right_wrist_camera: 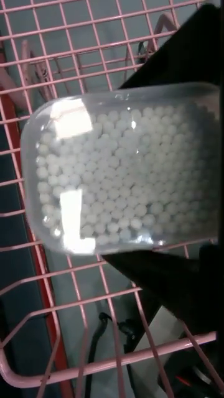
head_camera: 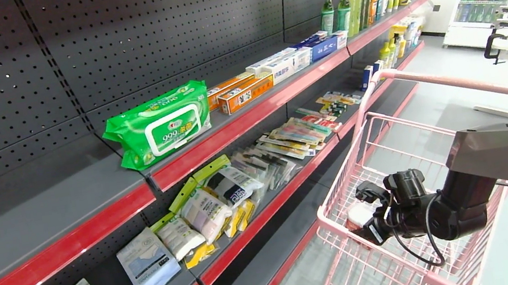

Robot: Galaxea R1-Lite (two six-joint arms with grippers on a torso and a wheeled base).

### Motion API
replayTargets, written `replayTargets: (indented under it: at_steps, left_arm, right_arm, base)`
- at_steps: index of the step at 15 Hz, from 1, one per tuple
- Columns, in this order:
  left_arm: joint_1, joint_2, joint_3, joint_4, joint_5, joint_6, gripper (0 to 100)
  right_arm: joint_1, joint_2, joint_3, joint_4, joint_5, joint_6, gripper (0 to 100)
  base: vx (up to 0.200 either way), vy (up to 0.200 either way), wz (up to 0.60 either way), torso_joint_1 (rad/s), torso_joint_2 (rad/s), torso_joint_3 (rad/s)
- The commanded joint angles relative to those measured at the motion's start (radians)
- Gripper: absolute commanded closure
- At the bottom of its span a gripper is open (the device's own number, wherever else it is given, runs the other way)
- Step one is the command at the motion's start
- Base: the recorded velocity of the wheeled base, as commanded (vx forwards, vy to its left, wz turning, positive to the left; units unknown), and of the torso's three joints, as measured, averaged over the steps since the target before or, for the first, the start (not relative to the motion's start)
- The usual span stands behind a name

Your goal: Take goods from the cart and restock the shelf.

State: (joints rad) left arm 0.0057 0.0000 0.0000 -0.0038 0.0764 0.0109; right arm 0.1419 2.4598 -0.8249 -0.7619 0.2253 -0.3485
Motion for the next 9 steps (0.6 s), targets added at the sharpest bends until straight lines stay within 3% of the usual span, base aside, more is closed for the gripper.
replayTargets:
  at_steps: [1, 9]
  left_arm:
    - [0.000, 0.000, 0.000, -0.001, 0.000, 0.000, 0]
    - [0.000, 0.000, 0.000, -0.001, 0.000, 0.000, 0]
  right_arm:
    - [0.001, 0.004, 0.003, 0.000, 0.000, -0.001, 100]
    - [0.001, -0.143, 0.078, -0.002, -0.011, 0.100, 100]
  base:
    - [0.000, 0.000, 0.00, 0.000, 0.00, 0.000]
    - [0.000, 0.000, 0.00, 0.000, 0.00, 0.000]
